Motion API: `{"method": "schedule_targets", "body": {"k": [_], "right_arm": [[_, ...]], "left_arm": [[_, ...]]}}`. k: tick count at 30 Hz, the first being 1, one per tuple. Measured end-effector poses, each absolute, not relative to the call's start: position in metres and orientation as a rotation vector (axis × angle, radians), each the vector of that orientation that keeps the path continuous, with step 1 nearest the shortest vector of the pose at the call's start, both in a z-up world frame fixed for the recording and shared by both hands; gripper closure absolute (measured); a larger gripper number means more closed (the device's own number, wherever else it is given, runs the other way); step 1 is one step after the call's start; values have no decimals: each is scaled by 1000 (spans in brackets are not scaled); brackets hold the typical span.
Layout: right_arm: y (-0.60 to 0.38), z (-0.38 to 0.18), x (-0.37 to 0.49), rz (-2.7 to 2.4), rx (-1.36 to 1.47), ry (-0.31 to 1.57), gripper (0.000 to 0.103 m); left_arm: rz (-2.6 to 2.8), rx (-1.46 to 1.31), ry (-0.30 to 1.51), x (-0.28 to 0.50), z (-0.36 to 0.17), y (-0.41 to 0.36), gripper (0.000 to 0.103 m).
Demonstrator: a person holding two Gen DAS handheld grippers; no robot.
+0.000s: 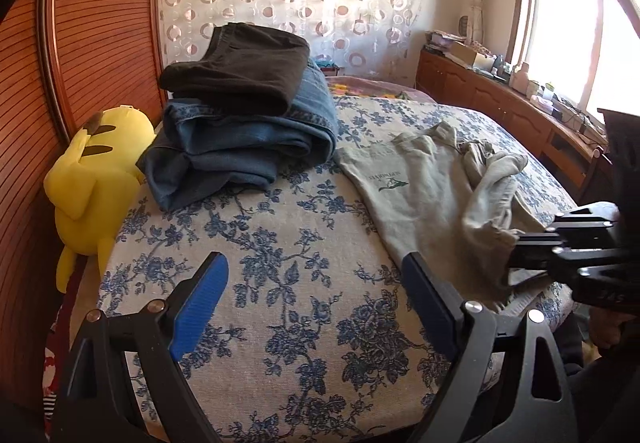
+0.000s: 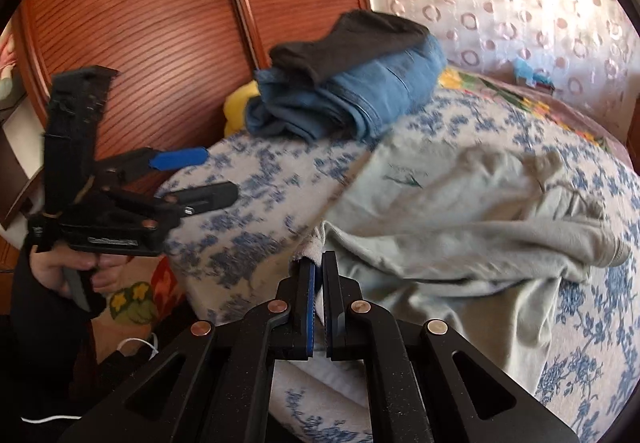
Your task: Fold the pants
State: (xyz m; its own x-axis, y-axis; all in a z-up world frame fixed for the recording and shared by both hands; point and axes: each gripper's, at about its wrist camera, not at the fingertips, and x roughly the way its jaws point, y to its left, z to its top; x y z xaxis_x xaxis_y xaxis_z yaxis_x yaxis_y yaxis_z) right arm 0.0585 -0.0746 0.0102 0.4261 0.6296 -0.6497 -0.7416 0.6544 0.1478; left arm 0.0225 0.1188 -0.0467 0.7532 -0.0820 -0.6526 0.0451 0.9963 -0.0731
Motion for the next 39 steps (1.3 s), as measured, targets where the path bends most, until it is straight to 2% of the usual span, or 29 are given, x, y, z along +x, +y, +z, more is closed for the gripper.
{"method": "schedule_targets", "body": {"k": [3,5,7,11,13,16,36,39], "right_arm": [[-76,7,61,845,-174,749,98],[-76,8,58,836,-177,753,92],[-79,9,55,819,-183,761,80],[-89,8,49,805,-182,773,72],[-93,8,50,793,-178,778,61],[-99,9,46,786,-176,787,56],[-188,32,56,508,-76,658,56],[-196,29,68,476,-69,666,59]], "left_arm": [[-82,-48,718,24,-47,112,14],[-90,-47,716,25,-47,108,14],[-99,-43,717,27,-47,104,14],[-115,-37,715,30,-45,95,14],[-123,-35,712,31,-44,91,14],[-137,-34,710,34,-42,84,14],[-220,-6,716,39,-46,50,14],[-230,-11,726,39,-50,47,18]]}}
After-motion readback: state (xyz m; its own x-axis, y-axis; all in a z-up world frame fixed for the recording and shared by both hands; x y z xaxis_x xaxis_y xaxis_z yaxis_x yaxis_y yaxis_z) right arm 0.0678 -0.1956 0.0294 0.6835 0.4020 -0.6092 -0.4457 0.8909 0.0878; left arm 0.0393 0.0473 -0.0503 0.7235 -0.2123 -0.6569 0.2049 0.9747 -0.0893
